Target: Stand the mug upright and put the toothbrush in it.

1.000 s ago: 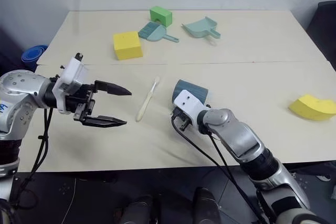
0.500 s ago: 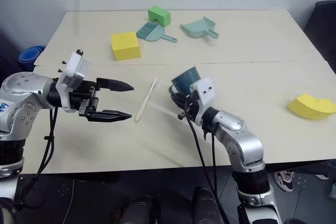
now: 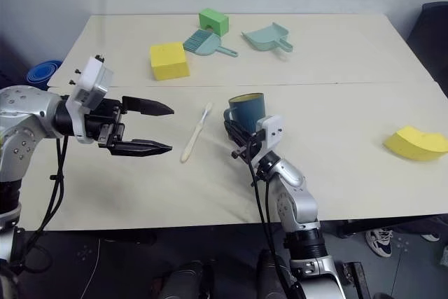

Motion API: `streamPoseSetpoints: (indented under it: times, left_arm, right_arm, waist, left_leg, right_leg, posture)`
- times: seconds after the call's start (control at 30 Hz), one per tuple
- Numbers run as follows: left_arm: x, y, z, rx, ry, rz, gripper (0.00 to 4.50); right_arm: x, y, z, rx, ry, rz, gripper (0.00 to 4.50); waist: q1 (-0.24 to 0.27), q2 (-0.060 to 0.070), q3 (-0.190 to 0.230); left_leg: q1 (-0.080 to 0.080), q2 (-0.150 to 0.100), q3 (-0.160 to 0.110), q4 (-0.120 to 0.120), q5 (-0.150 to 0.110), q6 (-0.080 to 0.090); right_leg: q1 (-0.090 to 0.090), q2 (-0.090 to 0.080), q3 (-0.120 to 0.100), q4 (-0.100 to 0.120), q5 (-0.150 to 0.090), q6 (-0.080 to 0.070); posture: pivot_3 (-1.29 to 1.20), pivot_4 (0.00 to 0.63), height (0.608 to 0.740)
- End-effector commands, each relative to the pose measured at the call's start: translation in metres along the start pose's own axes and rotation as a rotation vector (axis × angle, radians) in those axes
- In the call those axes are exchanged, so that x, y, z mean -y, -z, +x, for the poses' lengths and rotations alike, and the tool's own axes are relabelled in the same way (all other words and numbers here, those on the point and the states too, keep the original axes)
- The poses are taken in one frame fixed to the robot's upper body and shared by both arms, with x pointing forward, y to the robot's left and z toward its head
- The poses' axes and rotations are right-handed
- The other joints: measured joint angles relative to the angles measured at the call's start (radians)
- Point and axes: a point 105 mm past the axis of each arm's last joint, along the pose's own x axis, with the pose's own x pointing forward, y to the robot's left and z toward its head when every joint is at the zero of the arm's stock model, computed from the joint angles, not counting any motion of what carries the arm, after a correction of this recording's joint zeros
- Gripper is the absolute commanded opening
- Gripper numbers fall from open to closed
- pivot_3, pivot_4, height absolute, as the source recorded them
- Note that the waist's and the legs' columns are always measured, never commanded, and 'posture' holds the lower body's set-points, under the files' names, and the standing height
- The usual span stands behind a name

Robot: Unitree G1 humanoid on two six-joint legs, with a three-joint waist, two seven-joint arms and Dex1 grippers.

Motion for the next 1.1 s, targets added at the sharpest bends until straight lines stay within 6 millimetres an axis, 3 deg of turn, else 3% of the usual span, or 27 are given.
streamPoseSetpoints:
  times: [0.03,0.23,0.53,0.7,0.77,0.9,1.1]
  left_arm:
    - [0.001,-0.010,-0.004,0.003,-0.001,0.044,4.50]
    - [-0.001,-0.001,0.004,0.004,0.025,0.038,4.50]
    - [-0.011,0.007,0.013,0.024,0.030,0.025,4.50]
    - [-0.035,0.022,0.014,-0.011,-0.112,-0.003,4.50]
    - [-0.054,0.031,0.013,-0.052,-0.236,-0.043,4.50]
    - [-0.087,0.049,0.019,-0.125,-0.461,-0.185,4.50]
    - [-0.098,0.049,0.060,-0.163,-0.492,-0.365,4.50]
  right_arm:
    - [-0.005,-0.007,-0.012,0.034,-0.013,-0.010,0.02]
    - [-0.020,-0.006,-0.030,-0.019,-0.051,-0.006,1.55]
    - [-0.024,-0.006,-0.052,-0.158,-0.011,-0.108,4.47]
    - [-0.016,-0.016,-0.078,-0.320,0.045,-0.221,4.47]
    - [-0.015,-0.031,-0.094,-0.378,0.046,-0.285,4.47]
    - [-0.021,-0.074,-0.115,-0.437,0.007,-0.358,4.47]
    - [-0.057,-0.141,-0.130,-0.519,-0.233,-0.408,4.47]
  waist:
    - [0.001,0.000,0.000]
    - [0.002,0.000,0.000]
    - [0.004,0.000,0.000]
    - [0.009,0.000,0.000]
    - [0.014,0.000,0.000]
    - [0.038,-0.001,0.000]
    - [0.060,-0.004,0.001]
  left_leg:
    - [0.000,0.000,0.000,0.000,0.000,0.000]
    - [0.000,0.000,0.000,0.000,0.000,0.000]
    - [0.000,0.000,0.001,0.000,0.000,0.000]
    - [0.000,0.000,0.001,0.001,0.000,0.000]
    - [0.000,0.000,0.001,0.001,0.000,0.000]
    - [-0.001,-0.001,0.001,0.002,0.000,0.001]
    - [-0.001,-0.001,0.001,0.003,-0.001,0.003]
  right_leg:
    - [0.000,0.000,0.000,0.000,0.000,0.000]
    - [0.000,0.000,0.000,0.000,0.000,0.000]
    - [0.000,0.000,0.001,0.000,0.000,0.000]
    - [0.000,0.000,0.001,0.000,0.000,0.000]
    - [0.000,0.000,0.001,0.000,0.000,0.000]
    - [0.001,0.000,0.001,-0.001,0.000,0.000]
    - [0.002,0.000,0.001,-0.002,0.000,0.000]
  posture:
    - [0.00,0.150,0.740]
    - [0.00,0.150,0.740]
    - [0.00,0.150,0.740]
    - [0.00,0.150,0.740]
    - [0.00,0.150,0.740]
    - [0.00,0.150,0.740]
    - [0.00,0.150,0.740]
